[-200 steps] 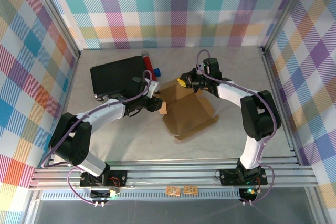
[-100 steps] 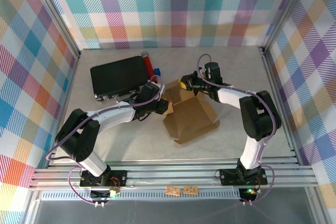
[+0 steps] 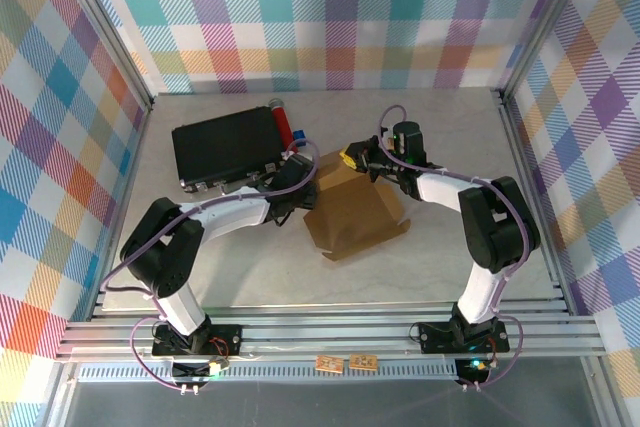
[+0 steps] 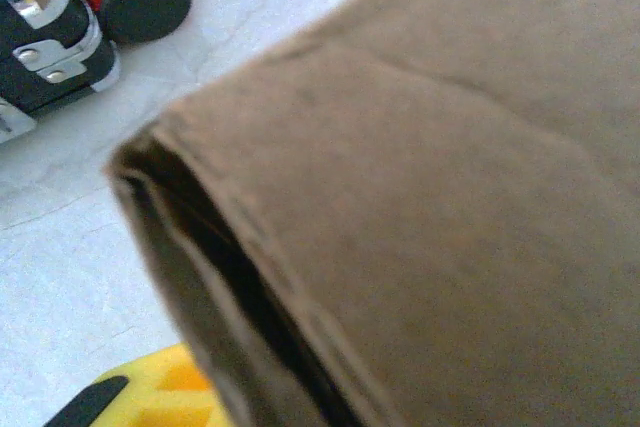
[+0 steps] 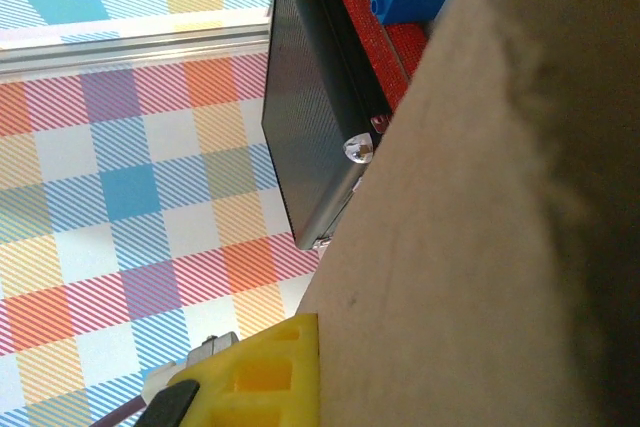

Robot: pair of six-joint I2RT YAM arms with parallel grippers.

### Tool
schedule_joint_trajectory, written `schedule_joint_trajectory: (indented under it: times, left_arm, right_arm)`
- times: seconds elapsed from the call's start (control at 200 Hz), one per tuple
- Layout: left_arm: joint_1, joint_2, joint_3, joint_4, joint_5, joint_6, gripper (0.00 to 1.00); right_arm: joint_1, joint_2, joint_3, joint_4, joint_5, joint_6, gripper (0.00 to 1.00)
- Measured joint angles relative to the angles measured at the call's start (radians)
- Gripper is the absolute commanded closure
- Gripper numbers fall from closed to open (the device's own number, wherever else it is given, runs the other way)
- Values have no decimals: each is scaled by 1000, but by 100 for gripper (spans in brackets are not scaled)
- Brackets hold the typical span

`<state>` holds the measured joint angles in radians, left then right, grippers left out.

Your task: Fold the paper box

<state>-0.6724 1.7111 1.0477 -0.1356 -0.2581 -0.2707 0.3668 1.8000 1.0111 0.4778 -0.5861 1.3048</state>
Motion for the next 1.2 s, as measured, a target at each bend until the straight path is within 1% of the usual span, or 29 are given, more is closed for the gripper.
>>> schedule_joint_trajectory:
  times: [0.28,0.41,0.55,0.615,0.755,0.86,1.2]
  left_arm:
    - [-7,22,6,-20,-69,-4,72]
    - [-14,34,8,-23,-96,-14,69]
    - [-32,60,32,-34,-145,-34,70]
    - [-38,81,58,-47,-168,-49,75]
    - [-44,127,107,-60,-209,-88,92]
    - [-47,143,129,-77,-235,-114,99]
    - [-48,164,149,-89,-268,-160,100]
  right_arm:
    - [8,-6,-8,3,-2,0,100]
    - [8,-31,-54,37,10,0,100]
    - [8,-51,-94,71,29,0,100]
    - [7,-55,-101,79,37,0,100]
    - [8,-55,-101,85,66,1,100]
    - [11,-55,-103,89,80,0,100]
    - [27,-55,-142,169,133,8,100]
